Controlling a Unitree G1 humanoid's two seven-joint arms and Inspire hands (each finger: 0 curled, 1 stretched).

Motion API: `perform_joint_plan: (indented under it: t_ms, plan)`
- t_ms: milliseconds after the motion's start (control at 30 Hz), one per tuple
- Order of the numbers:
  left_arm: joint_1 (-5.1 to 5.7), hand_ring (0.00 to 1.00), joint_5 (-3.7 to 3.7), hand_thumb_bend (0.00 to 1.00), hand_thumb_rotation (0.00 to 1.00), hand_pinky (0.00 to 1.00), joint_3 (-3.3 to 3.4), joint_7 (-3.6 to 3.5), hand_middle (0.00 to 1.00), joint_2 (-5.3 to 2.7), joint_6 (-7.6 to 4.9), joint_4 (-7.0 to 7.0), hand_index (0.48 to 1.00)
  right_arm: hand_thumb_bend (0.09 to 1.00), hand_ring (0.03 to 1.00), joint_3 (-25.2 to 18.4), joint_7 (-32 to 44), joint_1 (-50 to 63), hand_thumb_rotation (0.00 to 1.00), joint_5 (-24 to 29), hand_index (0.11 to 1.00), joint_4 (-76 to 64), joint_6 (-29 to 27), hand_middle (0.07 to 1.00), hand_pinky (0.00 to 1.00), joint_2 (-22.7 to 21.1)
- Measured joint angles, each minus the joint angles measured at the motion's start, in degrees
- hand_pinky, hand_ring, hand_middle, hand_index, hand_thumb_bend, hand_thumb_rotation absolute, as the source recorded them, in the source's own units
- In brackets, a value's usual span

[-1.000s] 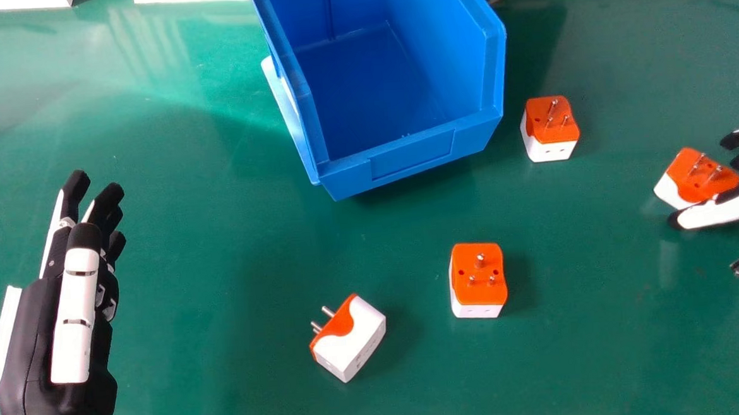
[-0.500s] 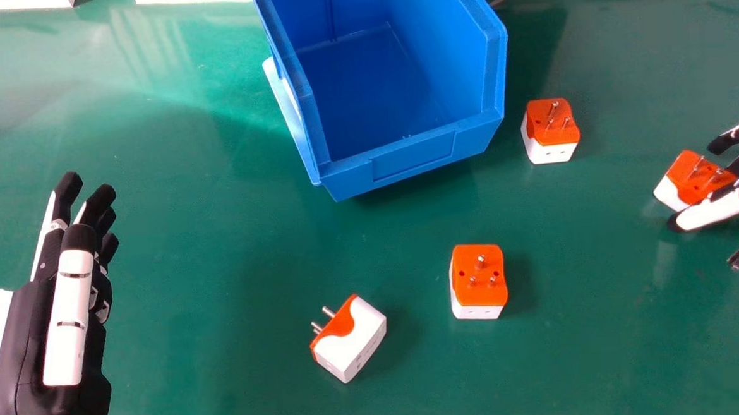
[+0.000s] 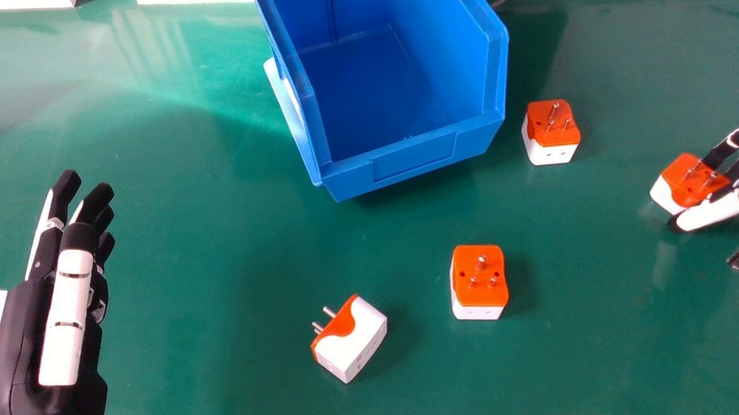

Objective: Pick all objects and put in blue box

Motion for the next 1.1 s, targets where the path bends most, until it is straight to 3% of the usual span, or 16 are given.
perform_joint_plan:
  t_ms: [833, 1100]
  plan:
    - [0.63, 0.97, 0.22, 0.49, 0.80, 1.00, -0.07, -0.05, 0.93, -0.34, -0.04, -0.15, 0.960, 0.498, 0.434, 2.17, -4.67, 2.31, 0.00, -0.82, 0.506, -2.55, -1.53, 0.490, 0.32, -0.88]
    - [0.69, 0.97, 0.26, 0.49, 0.81, 1.00, -0.06, -0.05, 0.94, -0.36, -0.13, -0.08, 0.962, 0.497, 0.436, 1.28, -3.78, 6.46, 0.00, -0.61, 0.498, -10.59, 2.04, 0.498, 0.32, -1.57]
